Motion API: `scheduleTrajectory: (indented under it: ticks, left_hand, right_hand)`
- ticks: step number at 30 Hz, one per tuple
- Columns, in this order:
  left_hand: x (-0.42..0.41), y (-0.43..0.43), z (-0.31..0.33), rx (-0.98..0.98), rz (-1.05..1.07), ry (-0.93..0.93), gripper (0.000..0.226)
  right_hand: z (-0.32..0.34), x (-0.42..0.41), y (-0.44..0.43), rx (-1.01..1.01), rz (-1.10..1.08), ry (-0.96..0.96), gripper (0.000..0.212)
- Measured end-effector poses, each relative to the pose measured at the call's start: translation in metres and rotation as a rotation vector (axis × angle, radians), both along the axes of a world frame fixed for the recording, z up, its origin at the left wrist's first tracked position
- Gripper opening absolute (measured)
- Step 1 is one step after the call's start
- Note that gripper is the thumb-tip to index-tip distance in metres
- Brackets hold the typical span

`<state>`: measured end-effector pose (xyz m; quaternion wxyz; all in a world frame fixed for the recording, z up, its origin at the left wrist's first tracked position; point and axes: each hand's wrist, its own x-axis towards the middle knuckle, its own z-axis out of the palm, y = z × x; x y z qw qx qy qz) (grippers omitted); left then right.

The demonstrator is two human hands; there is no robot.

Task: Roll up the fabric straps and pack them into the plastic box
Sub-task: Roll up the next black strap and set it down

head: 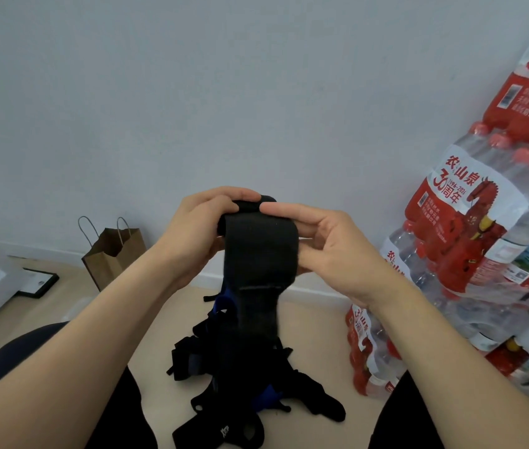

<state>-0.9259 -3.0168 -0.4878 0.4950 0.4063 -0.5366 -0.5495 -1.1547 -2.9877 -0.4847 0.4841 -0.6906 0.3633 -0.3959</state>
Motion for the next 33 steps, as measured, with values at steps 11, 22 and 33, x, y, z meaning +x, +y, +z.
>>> scheduleTrajectory:
  ticks: [11,22,33]
  left_hand:
    - [-0.007,0.003,-0.016,0.114,-0.329,-0.066,0.041]
    - [-0.017,0.019,-0.011,0.079,-0.256,-0.205,0.027]
    - [-0.017,0.018,-0.009,-0.083,-0.010,-0.325,0.068]
  right_hand:
    - [-0.007,0.009,-0.011,-0.307,-0.489,0.019,0.036]
    - [-0.019,0.016,-0.020,0.172,-0.591,-0.077,0.025]
    - [-0.015,0.030,-0.011,0.622,-0.264,-0.241,0.020]
